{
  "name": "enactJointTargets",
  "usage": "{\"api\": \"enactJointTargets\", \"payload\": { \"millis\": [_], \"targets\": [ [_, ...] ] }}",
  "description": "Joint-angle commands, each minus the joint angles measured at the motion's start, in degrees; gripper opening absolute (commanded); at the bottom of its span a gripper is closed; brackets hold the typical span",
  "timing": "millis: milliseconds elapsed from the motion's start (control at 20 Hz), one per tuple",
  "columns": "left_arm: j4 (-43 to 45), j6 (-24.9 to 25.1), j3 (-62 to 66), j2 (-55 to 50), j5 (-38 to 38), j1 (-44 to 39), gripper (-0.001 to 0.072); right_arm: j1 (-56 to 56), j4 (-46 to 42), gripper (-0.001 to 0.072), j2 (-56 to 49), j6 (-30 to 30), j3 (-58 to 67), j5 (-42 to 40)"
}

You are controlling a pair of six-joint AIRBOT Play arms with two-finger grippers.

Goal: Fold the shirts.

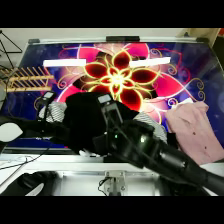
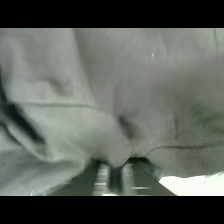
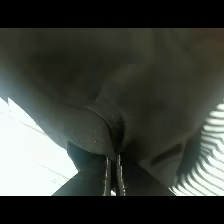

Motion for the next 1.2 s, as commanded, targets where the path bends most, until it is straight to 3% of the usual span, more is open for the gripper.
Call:
{"api": "enactJointTargets", "payload": {
  "millis": [0, 100, 250, 400, 500, 650, 800, 950, 1000, 1150],
  "targets": [
    [0.39, -0.22, 0.37, -0.04, -2.4, 0.02, 0.0398, -4.28, 3.23, 0.0067, -0.98, -0.85, -0.02, -3.85],
    [1.55, -0.68, 2.6, -0.04, -2.4, 1.2, 0.0544, -5.99, 4.72, 0.0066, -0.98, -3.13, 0.0, -3.89],
    [10.56, -0.22, 10.25, -0.31, -2.43, 9.05, 0.0537, -7.13, 6.84, 0.0067, -0.98, -4.96, -0.02, -3.91],
    [20.48, 5.86, 20.24, -4.63, -2.95, 23.3, 0.0533, -7.1, 7.61, 0.0067, -0.98, -5.09, -0.02, -3.93],
    [20.0, 9.01, 26.97, -11.72, -3.98, 34.99, 0.0537, -7.1, 7.89, 0.0067, -0.98, -5.09, -0.02, -3.93],
    [18.84, 9.03, 31.89, -22.64, -2.69, 44.94, 0.0561, -7.1, 9.2, 0.0067, -0.98, -5.27, -0.02, -3.89],
    [19.21, 14.58, 32.22, -31.98, -1.07, 48.92, 0.0555, -7.1, 10.25, 0.0067, -1.01, -5.25, -0.02, -3.8],
    [18.8, 11.41, 33.33, -38.53, 3.78, 50.45, 0.0564, -7.1, 10.03, 0.0067, -1.18, -5.25, -0.02, -3.8],
    [18.75, 12.35, 34.47, -40.7, 4.66, 50.97, 0.0625, -7.1, 9.94, 0.0067, -1.49, -5.25, -0.02, -3.74],
    [17.07, 17.27, 39.8, -46.77, 4.35, 53.68, 0.0626, -7.1, 10.03, 0.0067, -3.74, -5.27, -0.02, -3.21]
  ]
}}
